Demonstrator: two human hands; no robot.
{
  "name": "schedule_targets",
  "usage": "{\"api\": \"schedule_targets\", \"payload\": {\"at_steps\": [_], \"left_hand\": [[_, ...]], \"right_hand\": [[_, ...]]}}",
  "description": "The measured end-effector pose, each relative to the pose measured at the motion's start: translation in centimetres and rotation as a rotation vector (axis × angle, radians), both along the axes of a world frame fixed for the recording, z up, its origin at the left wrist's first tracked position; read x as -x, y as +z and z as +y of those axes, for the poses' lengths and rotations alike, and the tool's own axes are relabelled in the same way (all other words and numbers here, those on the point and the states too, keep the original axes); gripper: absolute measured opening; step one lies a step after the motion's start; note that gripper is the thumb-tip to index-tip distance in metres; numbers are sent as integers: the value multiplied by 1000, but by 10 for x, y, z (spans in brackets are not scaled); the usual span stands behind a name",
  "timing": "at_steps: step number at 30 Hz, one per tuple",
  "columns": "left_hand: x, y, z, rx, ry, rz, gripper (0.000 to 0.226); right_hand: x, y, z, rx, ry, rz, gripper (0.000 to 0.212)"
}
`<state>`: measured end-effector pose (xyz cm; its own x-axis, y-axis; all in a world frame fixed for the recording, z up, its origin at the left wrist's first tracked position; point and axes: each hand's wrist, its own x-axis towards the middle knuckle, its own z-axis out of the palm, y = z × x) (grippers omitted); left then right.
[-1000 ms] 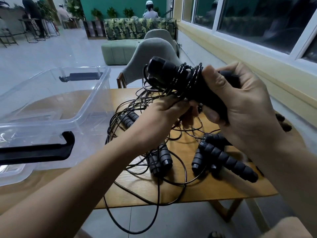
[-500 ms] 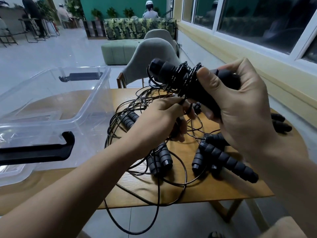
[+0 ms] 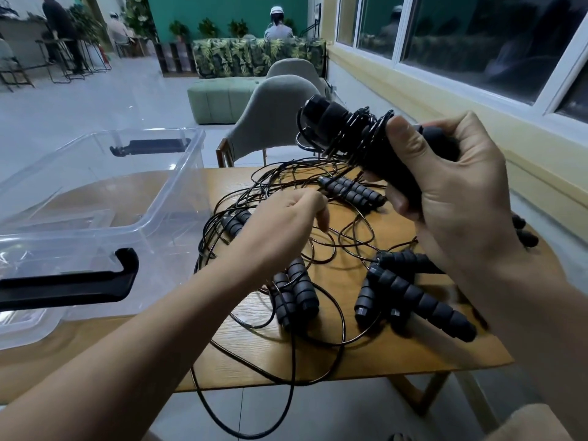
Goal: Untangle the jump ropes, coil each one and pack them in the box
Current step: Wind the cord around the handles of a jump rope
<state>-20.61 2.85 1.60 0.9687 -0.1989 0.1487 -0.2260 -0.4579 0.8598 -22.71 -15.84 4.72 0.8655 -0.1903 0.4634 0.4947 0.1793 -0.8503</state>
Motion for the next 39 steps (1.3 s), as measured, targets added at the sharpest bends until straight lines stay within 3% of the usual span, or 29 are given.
{"api": "schedule_targets", "payload": {"at_steps": [7,11,15,21,30,35,39], "left_hand": [[-2,-5,-6,-185,46,55,47],[2,-16,-11,-325,-3,49,39],[8,-20,-13,-339,-5,-89,27],[19,-31,-19,-369,-2,-241,34],[22,-17,-11,-532,81,-196,25],[11,-15,-2,-701,175,-322,31],[8,-12,8,-689,226,-506,26]], "right_hand": [[-2,-5,2,-21,-4,16,30],[-2,-6,0,58,-30,-26,34],[-9,-11,-10,229,-137,-62,39],[-19,-20,-18,565,-346,-108,42],[-32,-20,-34,871,-584,-217,41],[-45,-25,-43,1108,-615,-134,43],[-53,-30,-46,1267,-574,15,43]]}}
